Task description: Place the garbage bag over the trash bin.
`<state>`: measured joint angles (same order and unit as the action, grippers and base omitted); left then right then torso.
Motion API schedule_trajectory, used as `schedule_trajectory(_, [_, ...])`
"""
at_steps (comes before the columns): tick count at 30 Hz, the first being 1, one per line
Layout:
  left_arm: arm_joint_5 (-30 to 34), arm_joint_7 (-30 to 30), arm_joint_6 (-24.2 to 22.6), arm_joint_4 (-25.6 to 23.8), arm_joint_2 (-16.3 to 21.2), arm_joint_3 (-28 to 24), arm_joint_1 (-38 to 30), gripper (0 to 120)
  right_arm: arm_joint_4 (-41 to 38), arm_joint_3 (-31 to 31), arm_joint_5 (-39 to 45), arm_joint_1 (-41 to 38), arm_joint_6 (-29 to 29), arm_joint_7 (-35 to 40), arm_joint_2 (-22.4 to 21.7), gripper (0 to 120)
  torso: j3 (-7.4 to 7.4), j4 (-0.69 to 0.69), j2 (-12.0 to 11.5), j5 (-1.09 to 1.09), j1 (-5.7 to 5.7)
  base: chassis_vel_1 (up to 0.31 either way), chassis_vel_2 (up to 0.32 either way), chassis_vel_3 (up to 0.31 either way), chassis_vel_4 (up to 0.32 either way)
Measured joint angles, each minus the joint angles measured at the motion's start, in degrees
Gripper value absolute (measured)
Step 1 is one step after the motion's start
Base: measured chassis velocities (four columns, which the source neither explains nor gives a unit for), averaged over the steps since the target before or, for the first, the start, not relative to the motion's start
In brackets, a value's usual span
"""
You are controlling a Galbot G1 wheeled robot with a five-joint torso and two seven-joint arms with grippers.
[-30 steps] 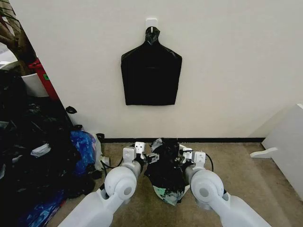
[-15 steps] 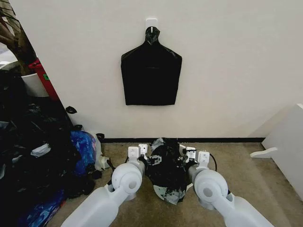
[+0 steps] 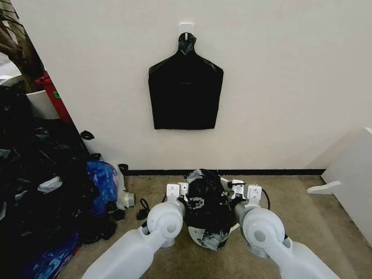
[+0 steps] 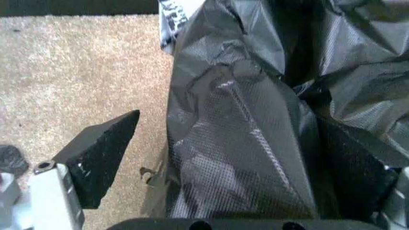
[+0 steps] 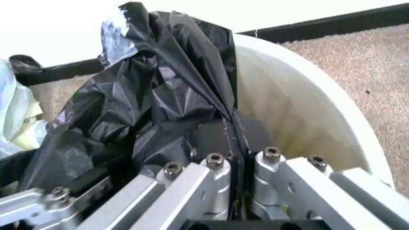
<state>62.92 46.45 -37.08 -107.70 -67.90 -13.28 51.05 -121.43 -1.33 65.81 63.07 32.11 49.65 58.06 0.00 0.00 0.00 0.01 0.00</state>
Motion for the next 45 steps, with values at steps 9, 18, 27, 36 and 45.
schedule_trajectory(9, [-0.02, -0.28, 0.27, 2.57, -1.01, -1.51, -0.37, 89, -0.55, -0.15, -0.08, 0.45, 0.04, -0.31, -0.1, 0, 0.0, 0.01, 0.0, 0.0, 0.0, 0.0, 0.0, 0.0, 0.0])
schedule_trajectory(18, [-0.4, -0.01, 0.88, 2.93, -1.22, -2.28, -0.22, 57, -1.15, -0.63, -0.24, 1.27, 0.09, -0.55, -0.34, 0, -0.01, 0.01, 0.02, 0.0, 0.0, 0.0, 0.0, 0.0, 0.0])
schedule_trajectory(27, [-0.34, 1.17, 1.61, 2.83, -1.42, -2.73, 0.12, 23, -1.76, -1.28, -0.46, 2.06, 0.15, -0.7, -0.62, 0, 0.0, 0.01, 0.02, -0.01, 0.0, 0.0, 0.0, 0.0, 0.0])
schedule_trajectory(36, [-0.37, 2.75, 3.19, 2.43, -1.53, -3.01, 0.96, 2, -2.94, -2.32, -1.02, 3.75, 0.2, -0.98, -0.84, 0, 0.0, -0.01, 0.02, -0.01, 0.0, 0.0, 0.0, 0.0, 0.0])
schedule_trajectory(45, [-1.62, 3.13, 5.42, 1.71, -1.2, -2.3, 2.5, 2, -5.44, -4.44, -2.41, 7.49, 0.2, -1.91, -0.89, 0, 0.0, -0.01, 0.0, -0.01, 0.0, 0.0, 0.0, 0.0, 0.0])
